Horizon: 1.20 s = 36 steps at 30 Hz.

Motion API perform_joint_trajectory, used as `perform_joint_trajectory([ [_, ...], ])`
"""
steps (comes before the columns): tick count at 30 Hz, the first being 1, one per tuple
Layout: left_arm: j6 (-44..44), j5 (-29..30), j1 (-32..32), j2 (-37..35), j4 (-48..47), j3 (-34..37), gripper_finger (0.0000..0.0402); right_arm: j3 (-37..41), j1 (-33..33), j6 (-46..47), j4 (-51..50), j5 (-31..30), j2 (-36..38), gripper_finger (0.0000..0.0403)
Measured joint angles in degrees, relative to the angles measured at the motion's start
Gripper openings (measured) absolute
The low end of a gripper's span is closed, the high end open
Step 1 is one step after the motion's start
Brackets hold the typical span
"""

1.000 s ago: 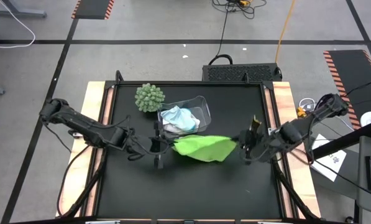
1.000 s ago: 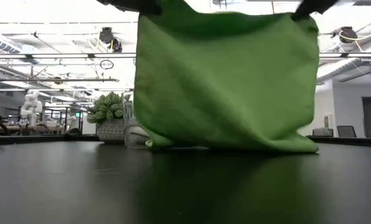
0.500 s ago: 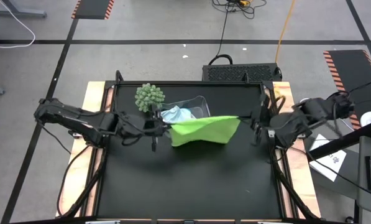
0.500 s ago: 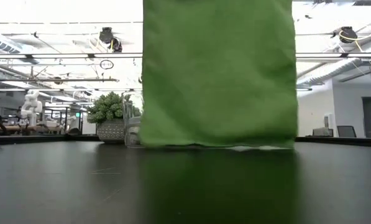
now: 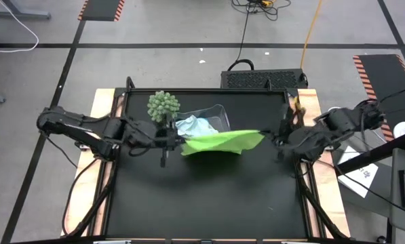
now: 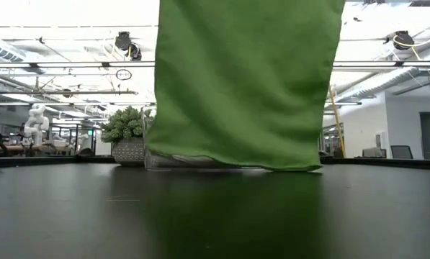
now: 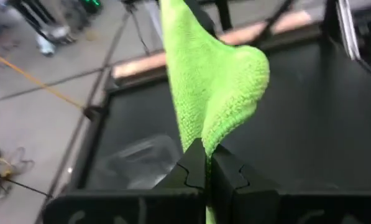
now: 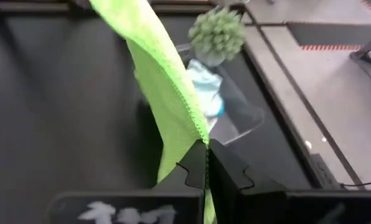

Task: Fold microfiber towels
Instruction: Fold the green towel

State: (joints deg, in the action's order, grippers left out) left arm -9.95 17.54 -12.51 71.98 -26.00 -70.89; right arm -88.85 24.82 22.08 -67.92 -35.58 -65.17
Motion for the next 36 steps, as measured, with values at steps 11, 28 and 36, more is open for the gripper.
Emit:
perform_joint_trajectory([
  [11,9.59,-1.40,-13.32,4.37,5.68,7.87,0.0005,0.19,11.25,11.23,0.37,2.85,-12.52,0.0000],
  [28,20.19,-5.09,-26.06,16.38,42.20,26.75,0.0003,0.23,24.02,24.23,13.31,5.72,-37.95,0.0000],
  [36,18.38,-13.14,-27.94,19.19,48.27,26.75,0.0059,0.25,25.14,21.40,21.29,7.33,-42.27,0.0025],
])
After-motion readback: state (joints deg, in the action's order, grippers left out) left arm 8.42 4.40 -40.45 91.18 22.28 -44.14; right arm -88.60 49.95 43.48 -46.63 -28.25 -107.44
